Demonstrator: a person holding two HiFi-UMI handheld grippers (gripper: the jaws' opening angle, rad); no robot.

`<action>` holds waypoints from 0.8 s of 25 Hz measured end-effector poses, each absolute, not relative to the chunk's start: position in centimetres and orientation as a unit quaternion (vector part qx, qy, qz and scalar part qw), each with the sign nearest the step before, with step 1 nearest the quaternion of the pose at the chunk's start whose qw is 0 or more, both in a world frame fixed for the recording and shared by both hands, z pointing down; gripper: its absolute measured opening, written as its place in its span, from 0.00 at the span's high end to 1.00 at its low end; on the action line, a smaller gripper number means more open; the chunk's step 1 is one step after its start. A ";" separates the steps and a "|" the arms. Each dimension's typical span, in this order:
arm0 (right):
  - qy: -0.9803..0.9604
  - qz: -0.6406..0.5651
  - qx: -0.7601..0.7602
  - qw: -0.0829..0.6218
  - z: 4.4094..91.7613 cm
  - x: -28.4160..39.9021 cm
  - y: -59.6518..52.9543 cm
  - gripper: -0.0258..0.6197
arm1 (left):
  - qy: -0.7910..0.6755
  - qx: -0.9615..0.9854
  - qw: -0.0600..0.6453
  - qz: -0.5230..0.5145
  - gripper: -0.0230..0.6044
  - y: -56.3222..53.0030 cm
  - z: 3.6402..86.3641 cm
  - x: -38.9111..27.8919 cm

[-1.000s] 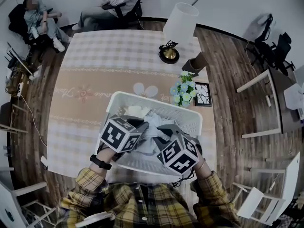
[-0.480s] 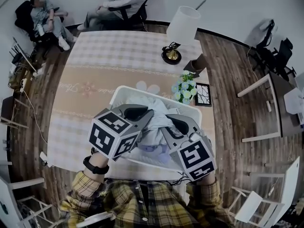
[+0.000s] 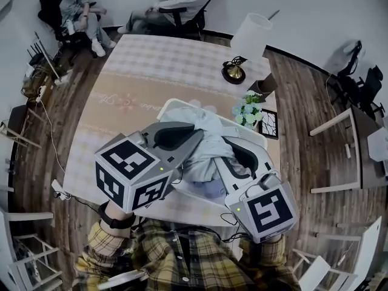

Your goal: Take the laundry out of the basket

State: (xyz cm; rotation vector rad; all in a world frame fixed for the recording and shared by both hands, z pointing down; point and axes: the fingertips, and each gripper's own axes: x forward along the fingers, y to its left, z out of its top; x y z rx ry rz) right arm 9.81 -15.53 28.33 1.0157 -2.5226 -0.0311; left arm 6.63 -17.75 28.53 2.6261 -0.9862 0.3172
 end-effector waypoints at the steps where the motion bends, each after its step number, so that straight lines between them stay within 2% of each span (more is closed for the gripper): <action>1: -0.909 -0.014 0.361 0.207 28.0 9.3 -15.3 0.82 | -0.350 0.918 0.153 0.110 0.90 -17.5 28.2 6.1; 11: -0.909 -0.035 0.349 0.226 27.5 0.9 -14.1 0.82 | -0.363 0.916 0.152 0.074 0.90 -16.2 27.6 -2.3; 20: -0.908 -0.021 0.349 0.230 28.8 -8.3 -13.9 0.82 | -0.367 0.913 0.159 0.085 0.90 -16.1 28.8 -11.5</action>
